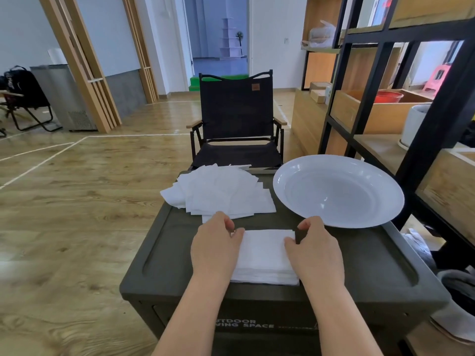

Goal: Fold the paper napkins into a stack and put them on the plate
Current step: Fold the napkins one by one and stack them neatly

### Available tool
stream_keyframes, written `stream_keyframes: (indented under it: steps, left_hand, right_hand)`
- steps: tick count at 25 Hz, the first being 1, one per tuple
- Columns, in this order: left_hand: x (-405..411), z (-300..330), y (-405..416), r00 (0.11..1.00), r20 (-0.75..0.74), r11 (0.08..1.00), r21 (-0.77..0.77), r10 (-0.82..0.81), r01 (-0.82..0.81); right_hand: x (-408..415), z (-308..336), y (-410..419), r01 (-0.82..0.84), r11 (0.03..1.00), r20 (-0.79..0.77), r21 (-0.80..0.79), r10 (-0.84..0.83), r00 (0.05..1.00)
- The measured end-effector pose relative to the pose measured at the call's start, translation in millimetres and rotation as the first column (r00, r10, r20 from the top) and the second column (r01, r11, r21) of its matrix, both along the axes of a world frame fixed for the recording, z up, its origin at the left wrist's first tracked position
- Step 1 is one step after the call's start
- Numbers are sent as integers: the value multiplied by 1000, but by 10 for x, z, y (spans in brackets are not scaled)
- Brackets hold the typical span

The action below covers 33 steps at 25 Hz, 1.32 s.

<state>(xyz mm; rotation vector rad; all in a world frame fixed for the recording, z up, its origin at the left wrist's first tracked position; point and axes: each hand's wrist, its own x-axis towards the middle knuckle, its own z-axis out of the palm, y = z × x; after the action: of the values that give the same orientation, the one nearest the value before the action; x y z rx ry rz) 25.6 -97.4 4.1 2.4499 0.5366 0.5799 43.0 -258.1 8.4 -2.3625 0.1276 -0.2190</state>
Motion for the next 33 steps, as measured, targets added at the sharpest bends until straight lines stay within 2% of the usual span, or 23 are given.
stream_keyframes:
  steps: [3, 7, 9, 11, 14, 16, 17, 19, 20, 22, 24, 26, 28, 30, 33]
  left_hand:
    - [314, 123, 56, 995, 98, 992, 124, 11, -23]
    - [646, 72, 107, 990, -120, 948, 316, 80, -38]
    - [663, 58, 147, 984, -142, 921, 386, 109, -46]
    - [625, 100, 227, 995, -61, 920, 388, 82, -52]
    - [359, 316, 242, 988, 150, 997, 66, -46, 37]
    - [54, 443, 148, 962, 251, 974, -172, -105, 151]
    - [-101, 485, 95, 952, 268, 928, -296, -145, 225]
    - [-318, 540, 10, 929, 297, 758, -547, -221, 355]
    - [-362, 542, -4, 924, 309, 691, -618, -225, 375]
    - [-362, 543, -4, 930, 333, 645, -679, -158, 352]
    - [-335, 539, -11, 938, 327, 617, -717, -111, 323]
    - [-326, 515, -39, 941, 279, 607, -720, -189, 336]
    - [-324, 468, -68, 947, 234, 640, -698, -222, 322]
    - [-296, 401, -51, 960, 235, 653, -705, -155, 278]
    - [-271, 347, -28, 972, 211, 623, -749, -100, 227]
  right_hand:
    - [11, 46, -19, -51, 991, 111, 124, 37, 993]
    - [26, 55, -31, -104, 973, 145, 208, 74, 987]
    - [40, 51, -34, -111, 965, 135, 238, 81, 988]
    - [52, 65, -40, -117, 959, 141, 256, 83, 987]
    - [35, 115, -27, -187, 937, 175, 297, 139, 975]
    - [-6, 168, 22, -317, 893, 209, 318, 260, 943]
    - [-33, 198, 63, -385, 860, 217, 336, 327, 920]
    - [-86, 214, 140, -470, 799, 224, 377, 413, 883]
    - [-109, 204, 155, -488, 781, 247, 390, 421, 873]
    - [-115, 204, 136, -478, 766, 295, 431, 381, 876]
    - [-107, 223, 80, -459, 728, 279, 509, 366, 888]
    - [-103, 262, 35, -424, 680, 216, 598, 372, 903]
    - [-100, 273, 11, -370, 651, 136, 663, 381, 914]
    - [-88, 259, -1, -331, 672, 82, 663, 374, 924]
    - [-60, 223, -13, -279, 748, 67, 603, 301, 951]
